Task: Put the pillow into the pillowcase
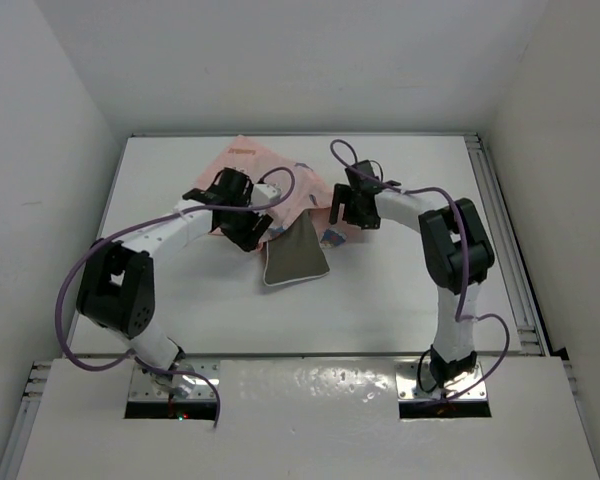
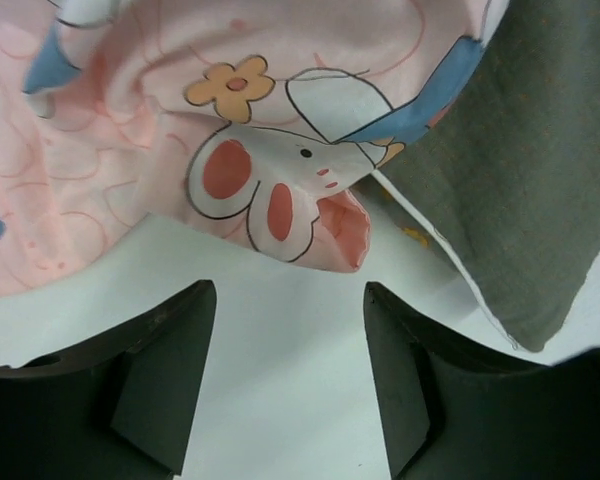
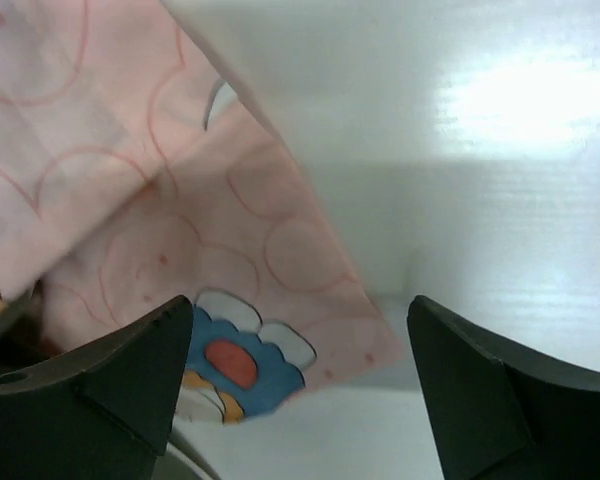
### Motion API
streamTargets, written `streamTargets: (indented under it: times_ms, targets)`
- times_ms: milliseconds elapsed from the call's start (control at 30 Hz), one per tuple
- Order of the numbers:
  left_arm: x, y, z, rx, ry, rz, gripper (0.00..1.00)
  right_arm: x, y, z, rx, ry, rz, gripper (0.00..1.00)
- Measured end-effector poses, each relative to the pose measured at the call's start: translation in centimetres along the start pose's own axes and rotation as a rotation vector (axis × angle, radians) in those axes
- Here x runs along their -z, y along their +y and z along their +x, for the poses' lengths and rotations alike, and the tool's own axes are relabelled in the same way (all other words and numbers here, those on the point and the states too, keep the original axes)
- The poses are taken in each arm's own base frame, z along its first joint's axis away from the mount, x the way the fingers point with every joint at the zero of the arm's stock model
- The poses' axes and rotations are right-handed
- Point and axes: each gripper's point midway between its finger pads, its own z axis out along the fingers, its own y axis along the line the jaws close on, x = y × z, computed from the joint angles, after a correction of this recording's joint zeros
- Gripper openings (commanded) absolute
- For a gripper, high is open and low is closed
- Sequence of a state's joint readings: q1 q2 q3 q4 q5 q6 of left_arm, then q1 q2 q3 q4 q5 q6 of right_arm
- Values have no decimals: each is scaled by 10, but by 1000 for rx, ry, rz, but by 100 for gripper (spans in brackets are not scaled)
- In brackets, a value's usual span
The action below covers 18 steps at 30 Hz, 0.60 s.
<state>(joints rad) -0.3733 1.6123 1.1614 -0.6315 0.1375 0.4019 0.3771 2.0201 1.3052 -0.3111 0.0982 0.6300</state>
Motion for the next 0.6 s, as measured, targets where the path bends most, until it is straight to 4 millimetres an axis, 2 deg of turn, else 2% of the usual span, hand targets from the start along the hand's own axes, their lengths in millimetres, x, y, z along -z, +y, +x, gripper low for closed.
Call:
streamTargets:
  times_ms: [100, 133, 200, 233, 267, 333, 400, 500, 567, 600]
  targets:
    - [-14, -4, 11, 21, 36, 20, 60, -9, 3, -4, -8, -22, 16, 70]
    - [-20, -5, 14, 29, 49, 29, 60, -10, 6, -6, -15, -31, 6, 51]
    - [-30, -8, 19, 42, 73, 51, 60, -13, 10, -5, -21, -45, -12, 28]
    - [-35, -10, 21, 51, 83, 65, 60, -14, 13, -4, -34, -51, -29, 8]
    - [-39, -12, 24, 59, 91, 77, 60, -15, 14, -2, -38, -58, -43, 0]
    - [-46, -17, 26, 74, 98, 103, 58, -14, 16, 3, -69, -71, -79, 0]
    - [-48, -20, 24, 89, 90, 125, 52, -10, 16, 11, -86, -79, -111, 0]
    - [-50, -26, 16, 106, 51, 164, 27, 2, 18, 31, -95, -63, -174, 0]
    - [-50, -29, 11, 117, 27, 187, 15, 11, 19, 46, -89, -40, -213, 0]
    - [-50, -31, 8, 121, 17, 196, 3, 15, 19, 50, -87, -32, -225, 0]
